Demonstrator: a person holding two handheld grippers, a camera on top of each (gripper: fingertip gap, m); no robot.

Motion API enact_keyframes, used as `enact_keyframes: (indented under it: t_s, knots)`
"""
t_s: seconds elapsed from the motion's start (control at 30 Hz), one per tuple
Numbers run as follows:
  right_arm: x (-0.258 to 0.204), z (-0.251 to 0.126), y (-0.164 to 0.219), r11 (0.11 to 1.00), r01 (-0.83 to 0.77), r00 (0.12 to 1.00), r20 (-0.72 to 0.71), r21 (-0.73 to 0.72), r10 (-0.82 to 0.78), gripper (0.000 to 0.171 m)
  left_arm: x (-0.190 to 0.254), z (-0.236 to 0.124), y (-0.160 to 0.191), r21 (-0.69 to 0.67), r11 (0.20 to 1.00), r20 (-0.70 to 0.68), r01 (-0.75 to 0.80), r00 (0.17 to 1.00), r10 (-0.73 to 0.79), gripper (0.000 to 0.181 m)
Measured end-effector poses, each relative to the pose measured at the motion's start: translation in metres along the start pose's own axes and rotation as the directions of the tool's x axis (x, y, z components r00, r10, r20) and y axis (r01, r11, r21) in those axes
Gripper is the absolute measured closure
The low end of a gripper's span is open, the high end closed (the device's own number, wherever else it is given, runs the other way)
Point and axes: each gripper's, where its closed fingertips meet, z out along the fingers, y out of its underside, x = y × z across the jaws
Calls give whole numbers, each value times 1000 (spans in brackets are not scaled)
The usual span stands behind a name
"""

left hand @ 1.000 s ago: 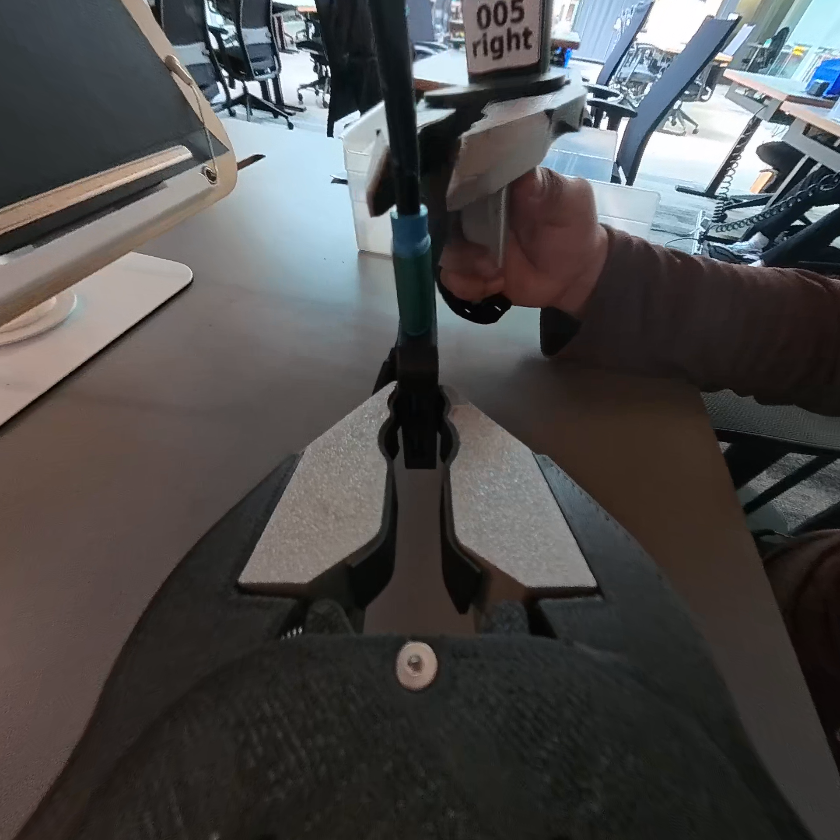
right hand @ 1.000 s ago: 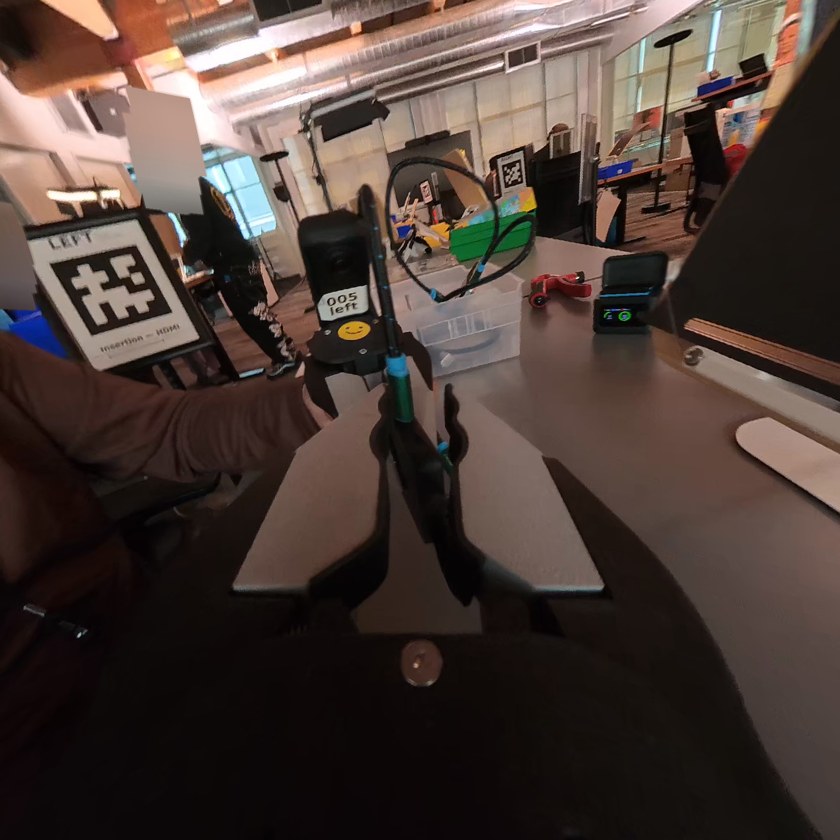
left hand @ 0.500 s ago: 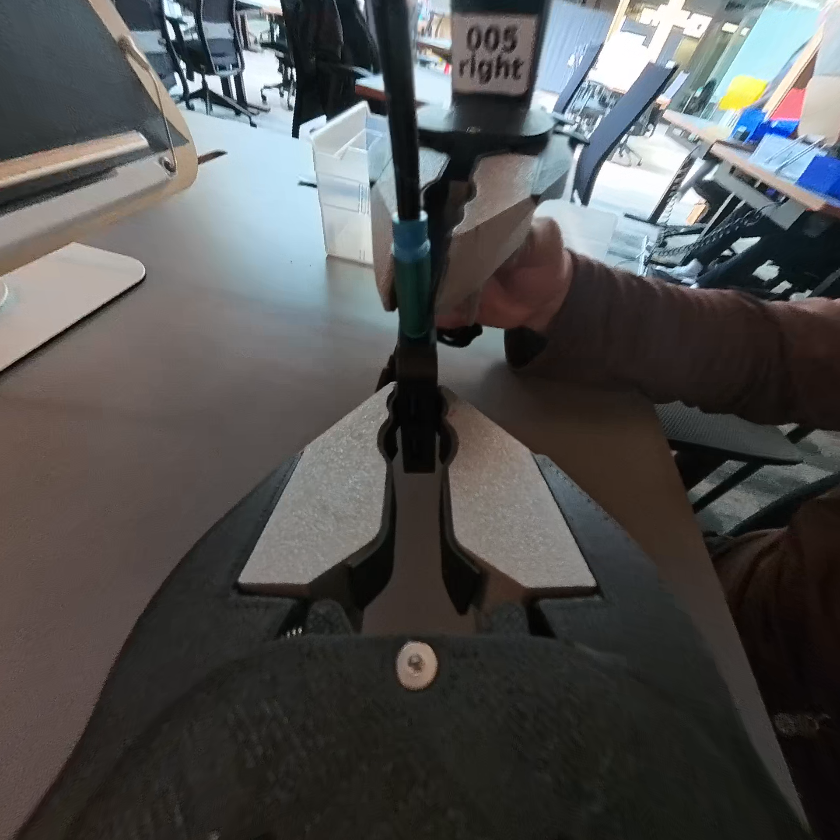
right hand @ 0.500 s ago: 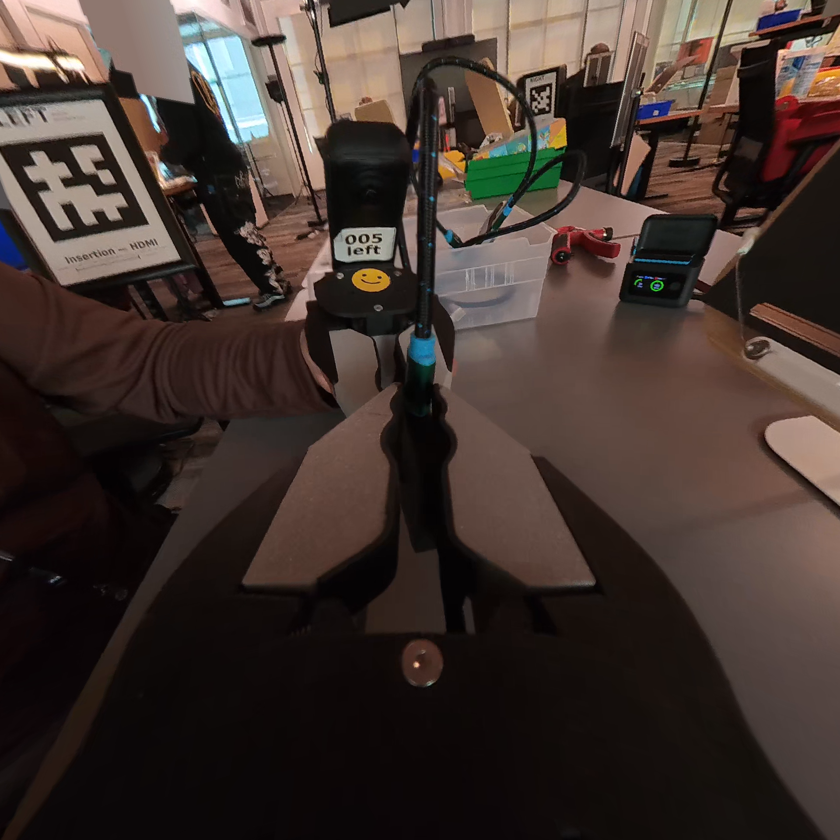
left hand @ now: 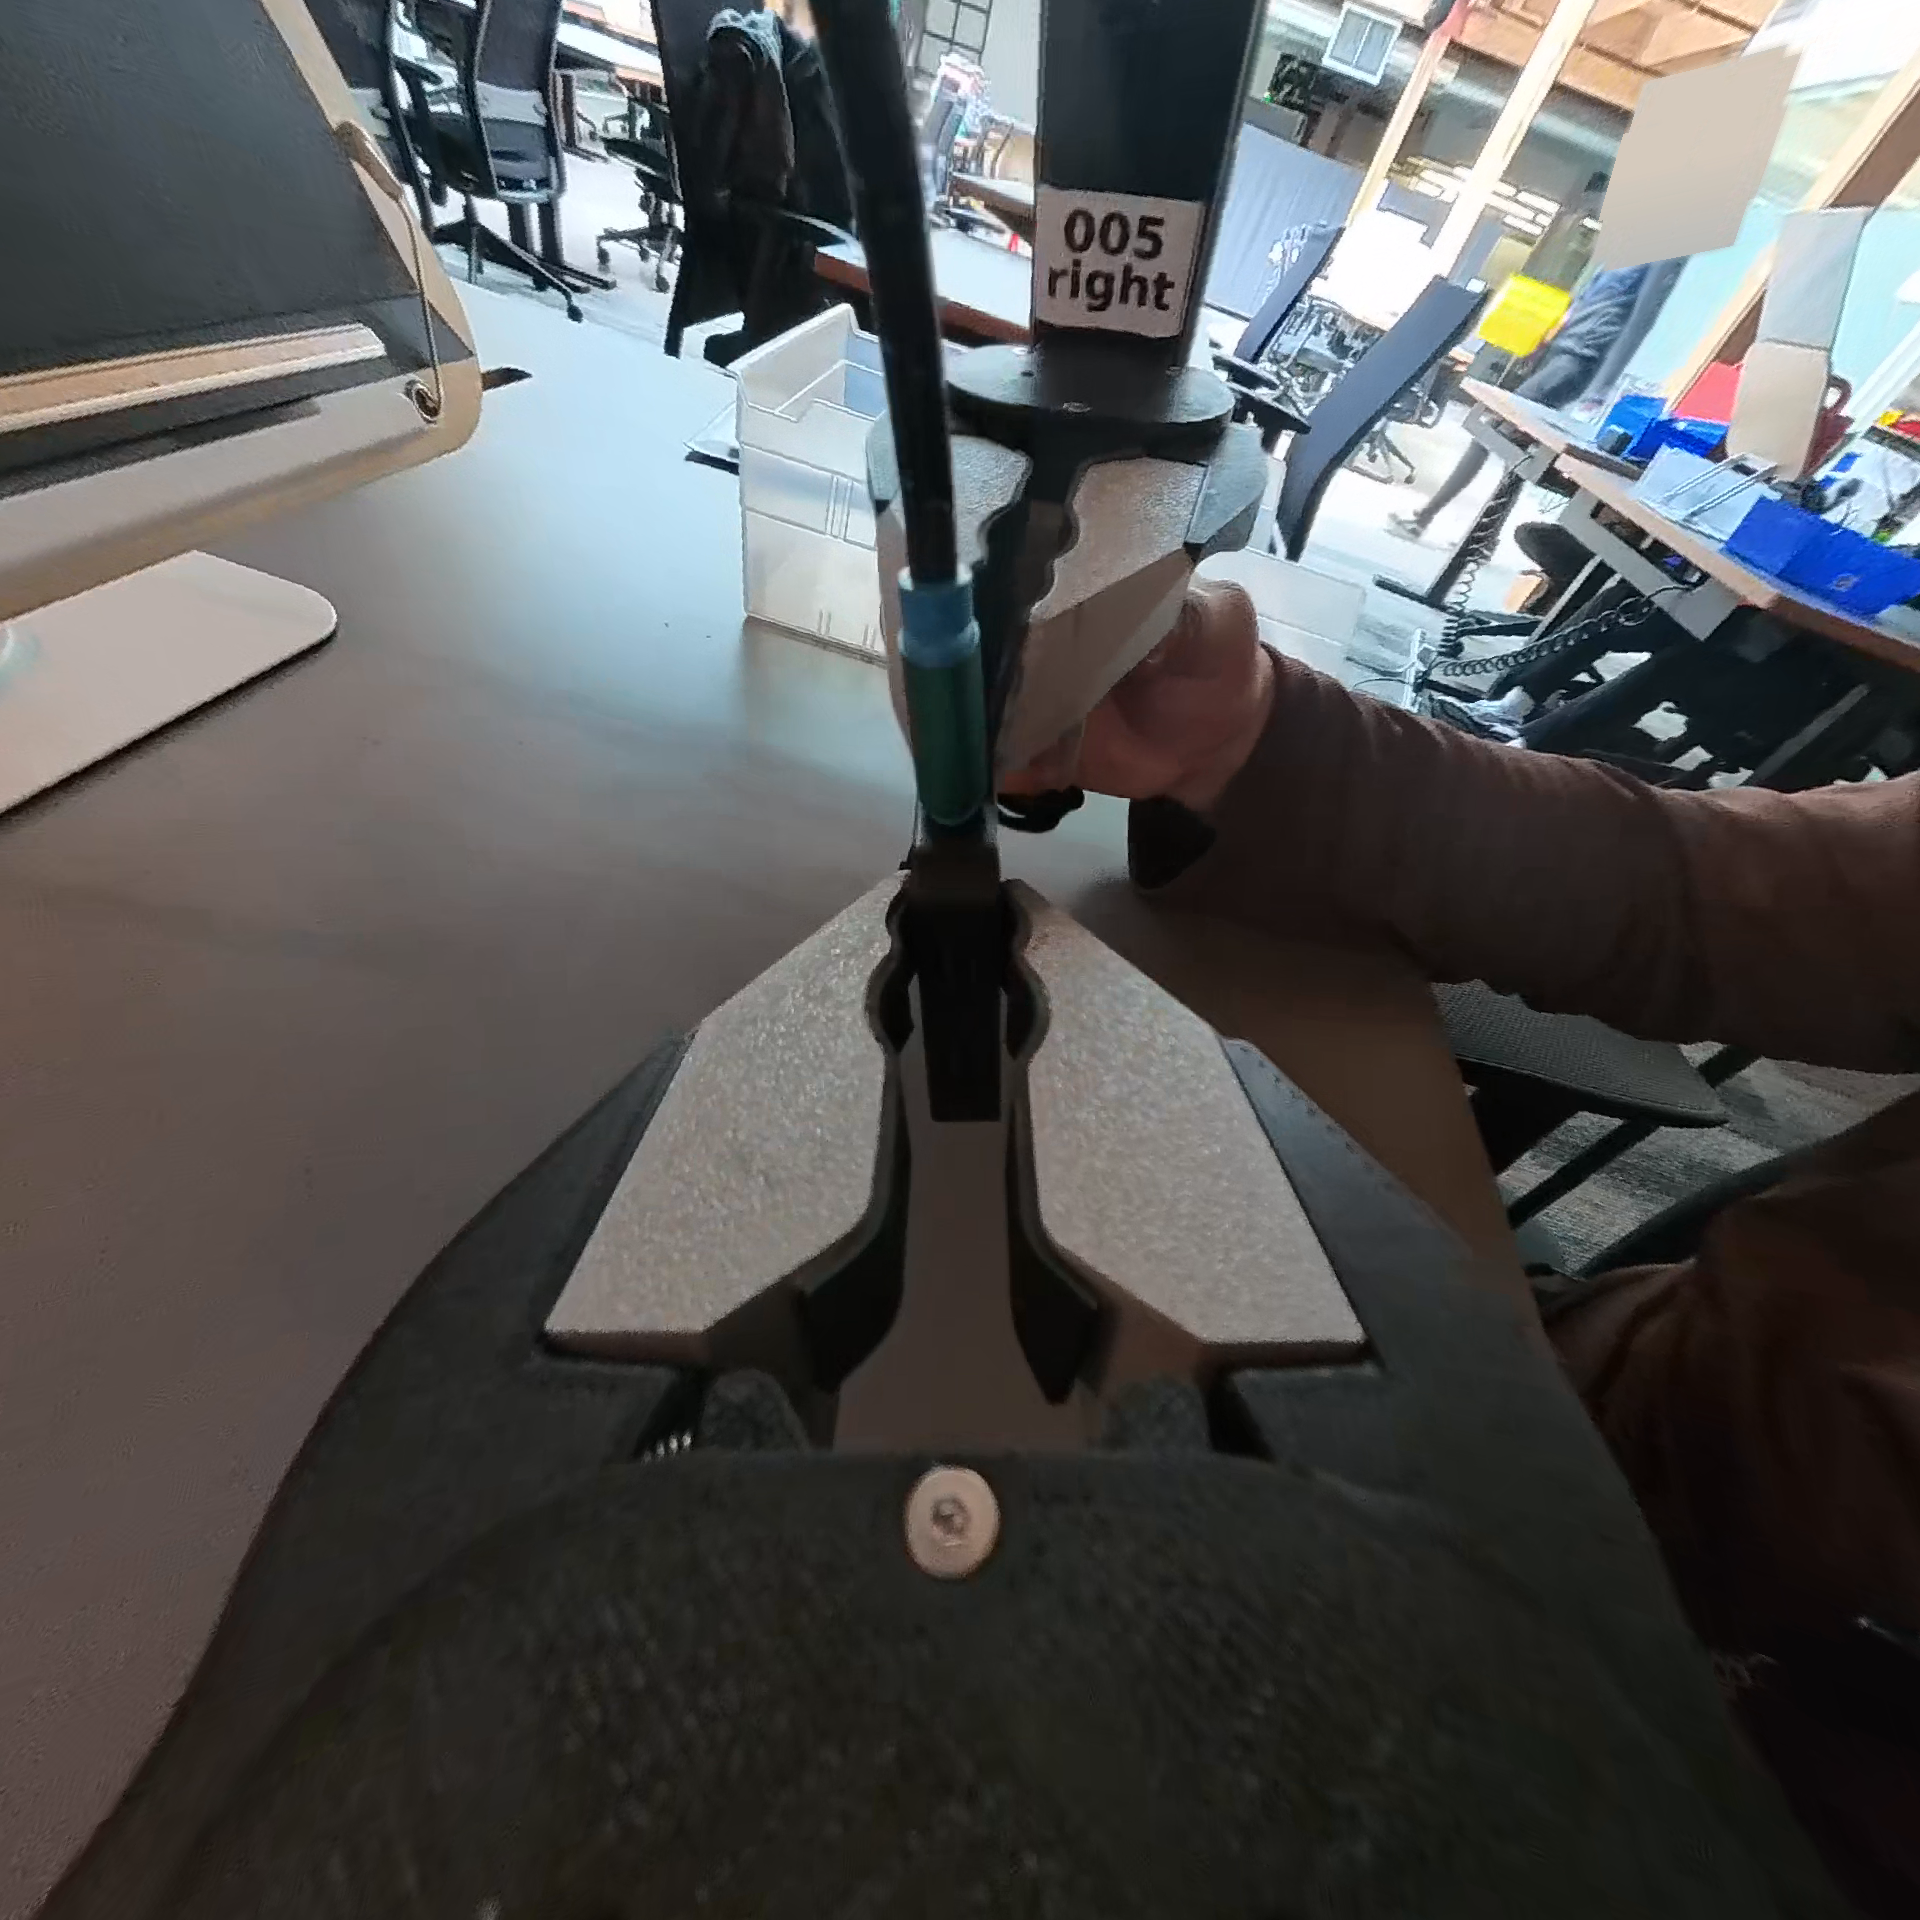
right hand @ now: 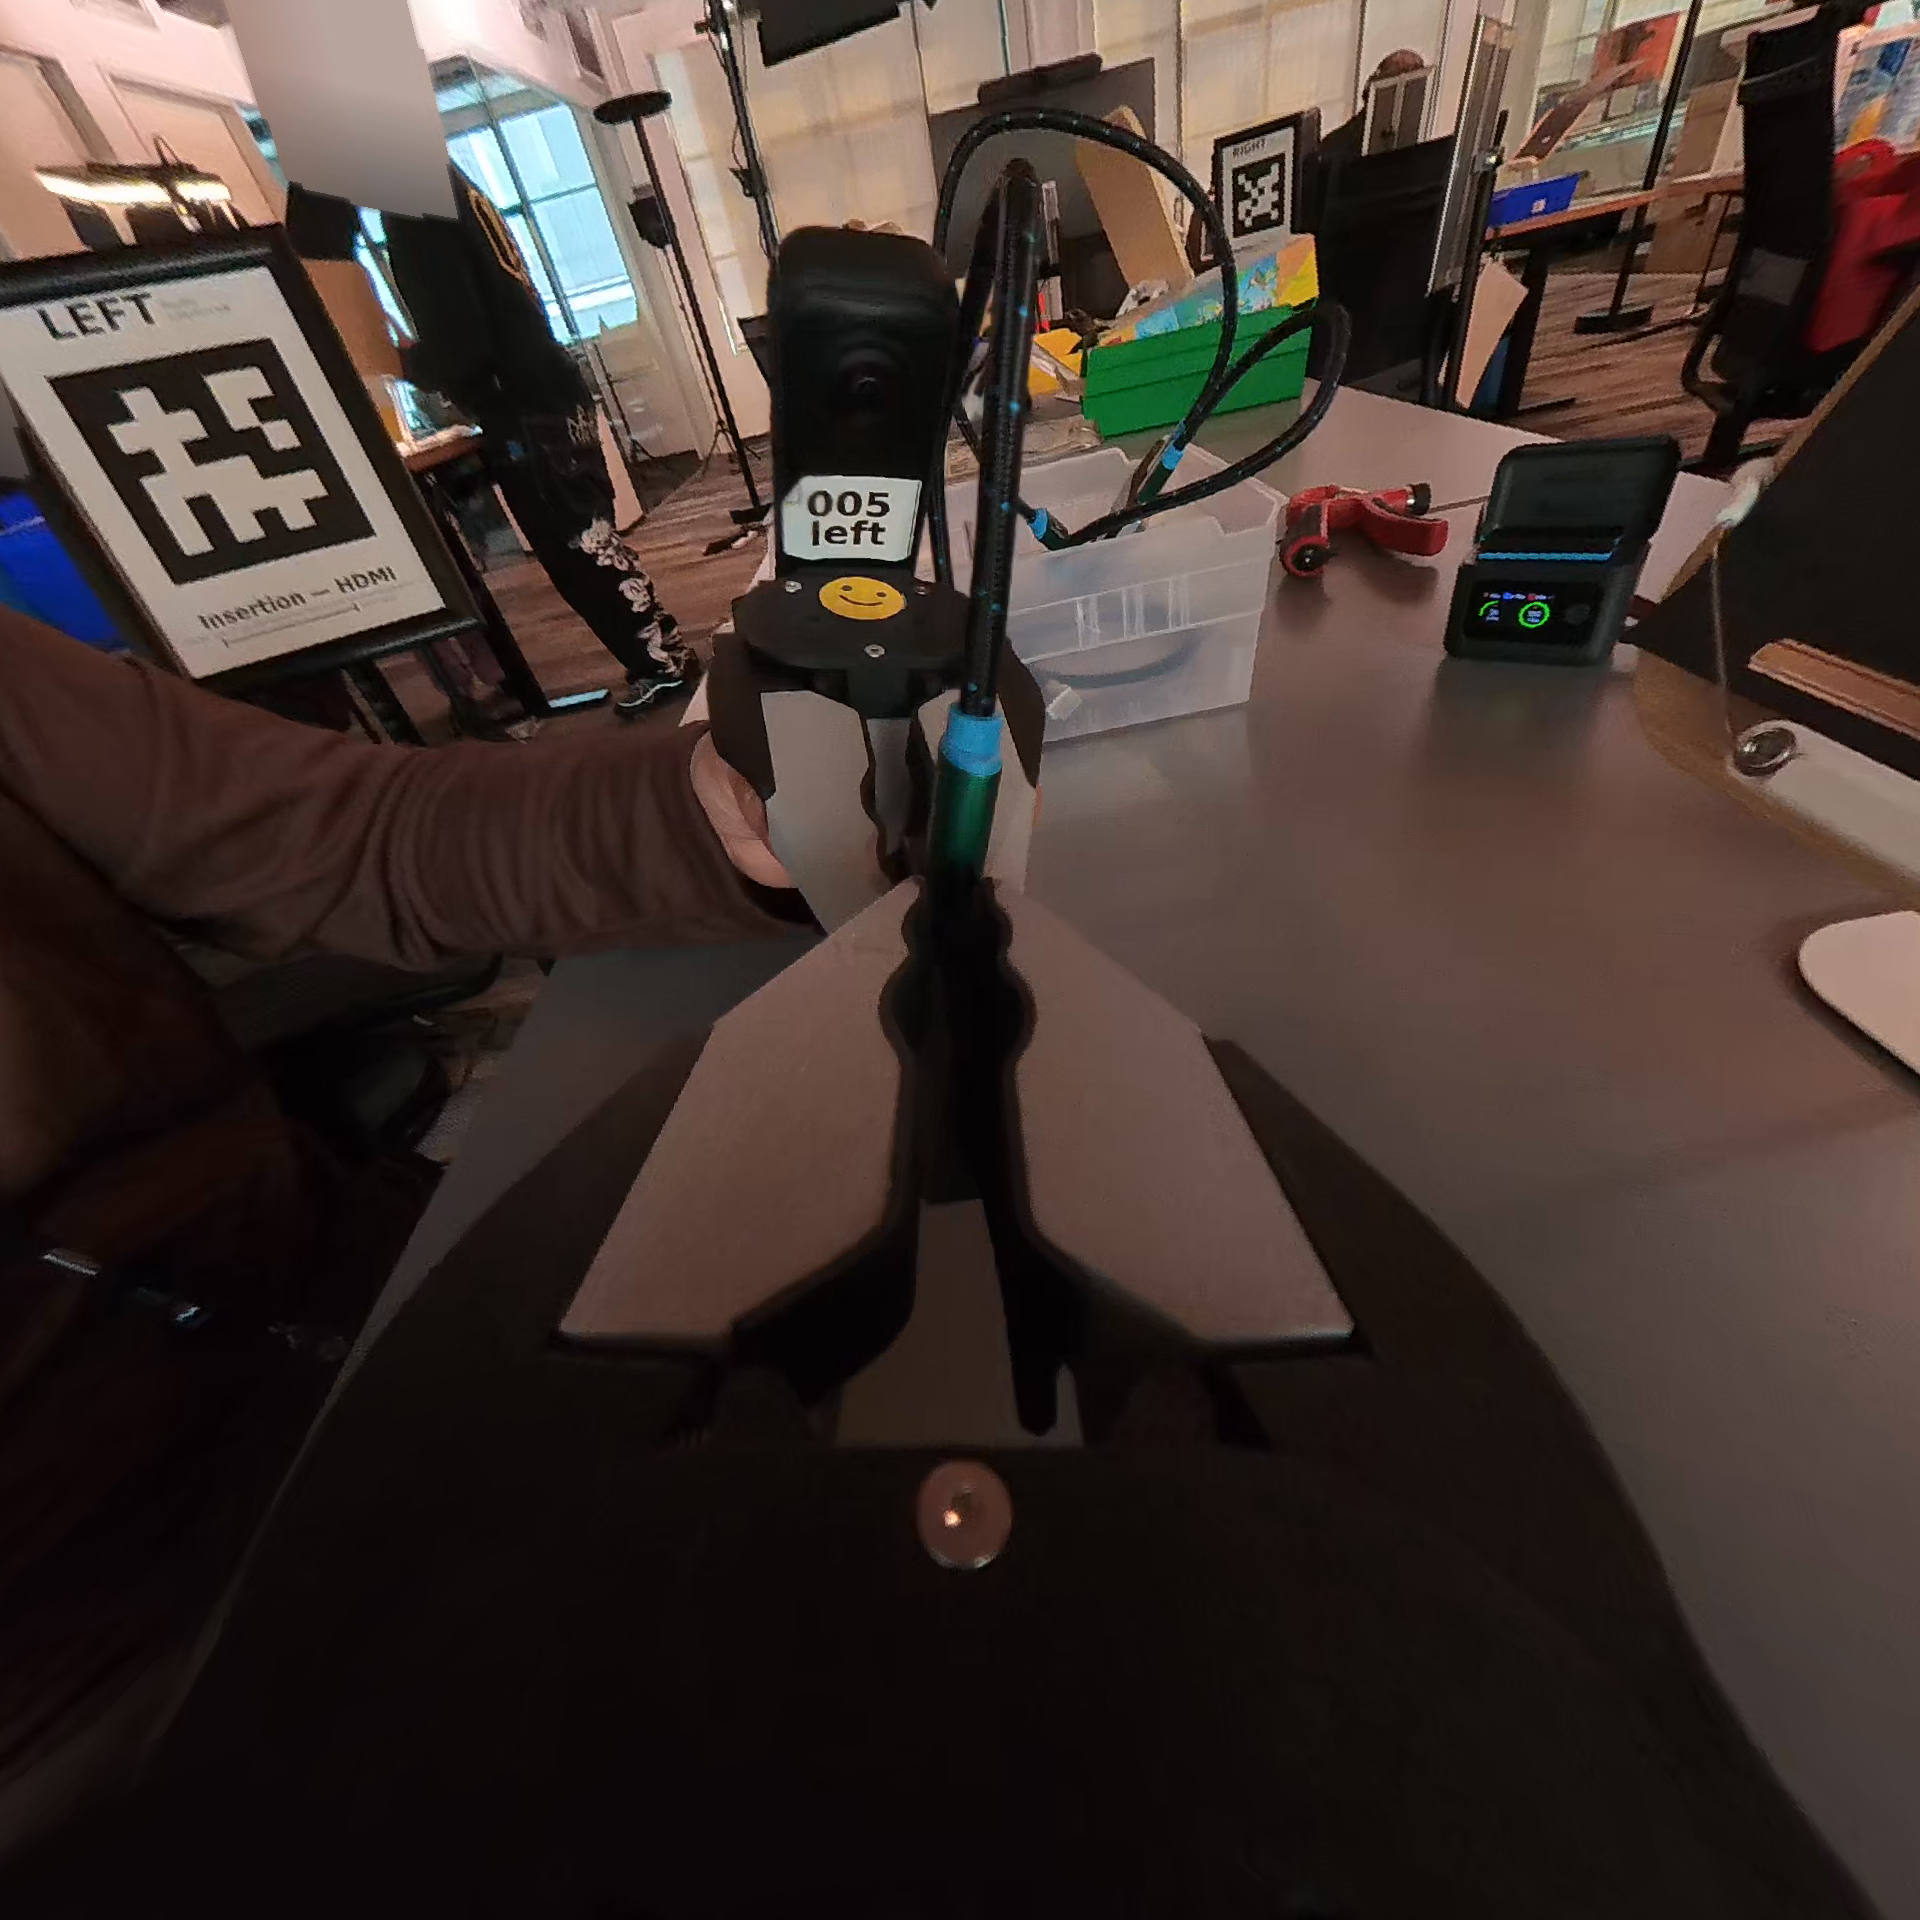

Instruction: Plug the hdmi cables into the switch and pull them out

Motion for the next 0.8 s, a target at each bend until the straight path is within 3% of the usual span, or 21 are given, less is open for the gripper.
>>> enact_keyframes:
  t_s: [0.5, 0.8]
  knots:
    - [1, 13, 12, 997, 47, 998, -28, -53, -48, 163, -5, 6, 12, -49, 999, 25, -20, 999, 21, 169]
    - [3, 14, 1, 999, 11, 999, -33, 50, -10, 164, -7, -1, 2, 18, 998, 16, 54, 998, -54, 169]
